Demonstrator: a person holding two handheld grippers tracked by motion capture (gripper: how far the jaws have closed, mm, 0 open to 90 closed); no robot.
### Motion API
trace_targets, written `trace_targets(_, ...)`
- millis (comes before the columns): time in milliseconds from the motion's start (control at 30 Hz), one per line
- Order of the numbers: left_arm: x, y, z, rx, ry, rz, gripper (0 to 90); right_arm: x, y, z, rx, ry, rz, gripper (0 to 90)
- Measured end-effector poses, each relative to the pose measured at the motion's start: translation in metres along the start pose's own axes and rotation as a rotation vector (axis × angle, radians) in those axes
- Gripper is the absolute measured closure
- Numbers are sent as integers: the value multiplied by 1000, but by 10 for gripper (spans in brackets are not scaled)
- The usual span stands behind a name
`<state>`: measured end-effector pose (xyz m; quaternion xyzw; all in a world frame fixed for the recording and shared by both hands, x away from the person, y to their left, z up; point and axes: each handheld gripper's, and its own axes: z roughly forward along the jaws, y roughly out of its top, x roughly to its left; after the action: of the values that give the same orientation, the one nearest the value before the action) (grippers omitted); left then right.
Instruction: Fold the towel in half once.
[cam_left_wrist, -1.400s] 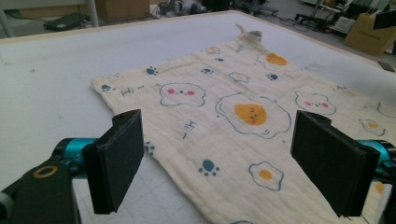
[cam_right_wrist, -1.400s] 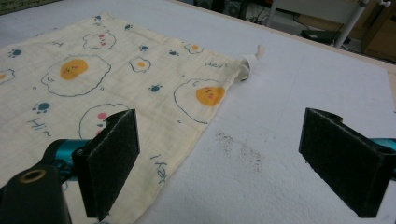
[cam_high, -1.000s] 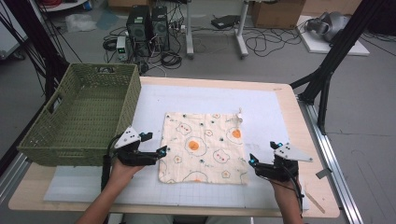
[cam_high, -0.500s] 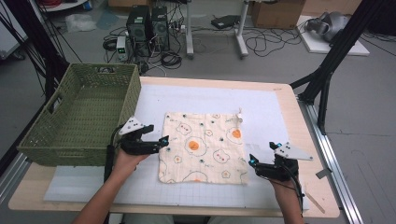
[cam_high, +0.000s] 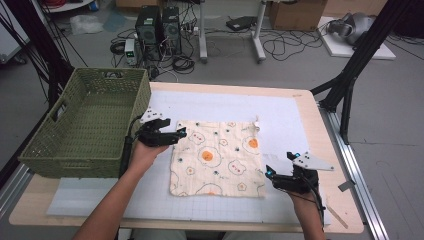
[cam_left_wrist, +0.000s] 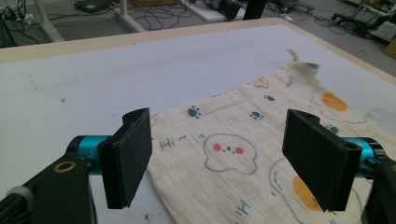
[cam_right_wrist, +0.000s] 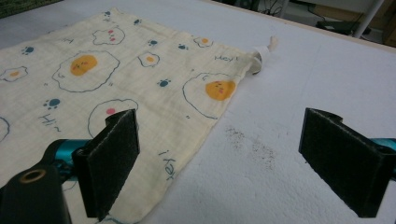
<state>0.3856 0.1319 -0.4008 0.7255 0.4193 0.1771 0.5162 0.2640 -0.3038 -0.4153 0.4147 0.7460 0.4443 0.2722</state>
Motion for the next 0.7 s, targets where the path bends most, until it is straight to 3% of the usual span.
trace_targets(67,2,1,7,1,-1,-13,252,0,0,1,0,5,-5,117)
trace_targets(100,5,1,13,28,-43,-47,266,1,1,1,-1,6,2,117)
trace_targets(233,6,0,23,54,-38,-37,244,-1,1,2,-3,13,7,116)
trace_targets(467,15,2,42,84,4,-38,252,-2,-1,2,8,20,7,117)
trace_targets(600,25,1,56,151,71,-42,262,-2,-1,3,10,22,15,116)
trace_targets(700,28,0,59,159,89,-37,335,-2,-1,3,10,22,14,116)
